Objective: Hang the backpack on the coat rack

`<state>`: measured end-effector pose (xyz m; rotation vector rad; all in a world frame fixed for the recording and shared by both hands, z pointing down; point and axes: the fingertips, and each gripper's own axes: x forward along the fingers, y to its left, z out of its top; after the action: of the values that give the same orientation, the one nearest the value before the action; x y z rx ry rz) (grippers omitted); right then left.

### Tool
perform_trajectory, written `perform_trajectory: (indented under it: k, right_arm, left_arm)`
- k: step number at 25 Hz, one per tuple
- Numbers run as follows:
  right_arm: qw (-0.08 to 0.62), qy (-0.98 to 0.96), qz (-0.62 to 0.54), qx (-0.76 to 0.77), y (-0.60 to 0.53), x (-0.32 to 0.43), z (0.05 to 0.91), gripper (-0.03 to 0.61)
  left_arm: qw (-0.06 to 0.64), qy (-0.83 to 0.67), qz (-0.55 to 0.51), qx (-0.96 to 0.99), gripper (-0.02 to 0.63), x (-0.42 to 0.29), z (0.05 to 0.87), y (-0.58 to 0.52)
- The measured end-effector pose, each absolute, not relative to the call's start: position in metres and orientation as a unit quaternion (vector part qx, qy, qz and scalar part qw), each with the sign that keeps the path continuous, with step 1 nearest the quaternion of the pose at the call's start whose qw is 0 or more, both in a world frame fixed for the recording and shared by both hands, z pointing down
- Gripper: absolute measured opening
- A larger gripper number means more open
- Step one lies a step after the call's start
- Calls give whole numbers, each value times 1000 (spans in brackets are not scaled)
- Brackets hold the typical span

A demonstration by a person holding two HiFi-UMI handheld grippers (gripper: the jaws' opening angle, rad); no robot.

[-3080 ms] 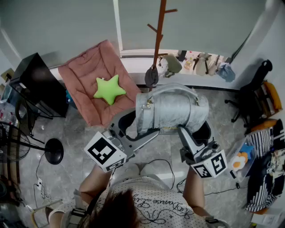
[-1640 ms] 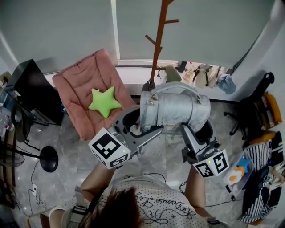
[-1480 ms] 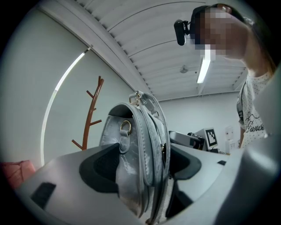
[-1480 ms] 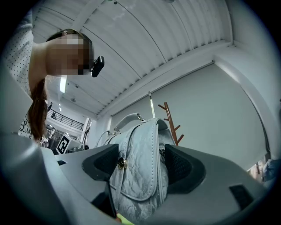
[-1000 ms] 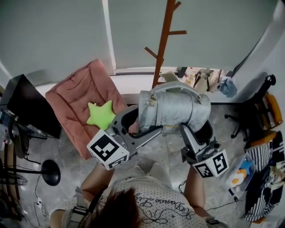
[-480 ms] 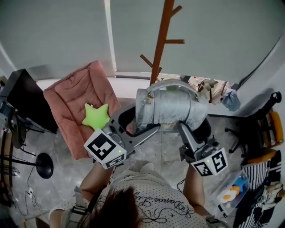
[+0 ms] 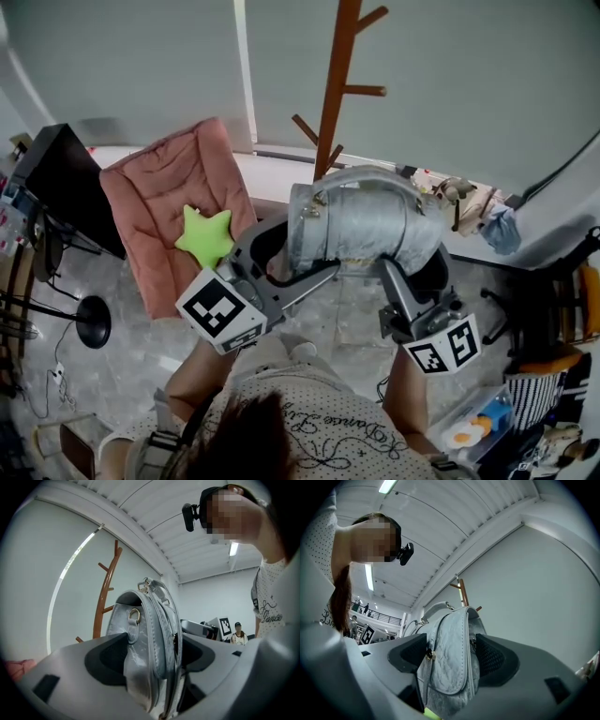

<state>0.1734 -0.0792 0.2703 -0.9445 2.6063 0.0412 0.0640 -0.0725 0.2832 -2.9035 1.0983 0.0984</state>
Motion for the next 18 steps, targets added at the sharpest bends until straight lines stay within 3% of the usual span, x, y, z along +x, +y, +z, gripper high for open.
perform_trajectory:
  k: [18]
  right_arm:
    - [178, 898, 22, -401, -184, 144, 271, 337]
  left_arm:
    - [24, 261, 20, -965, 324, 35, 285, -193]
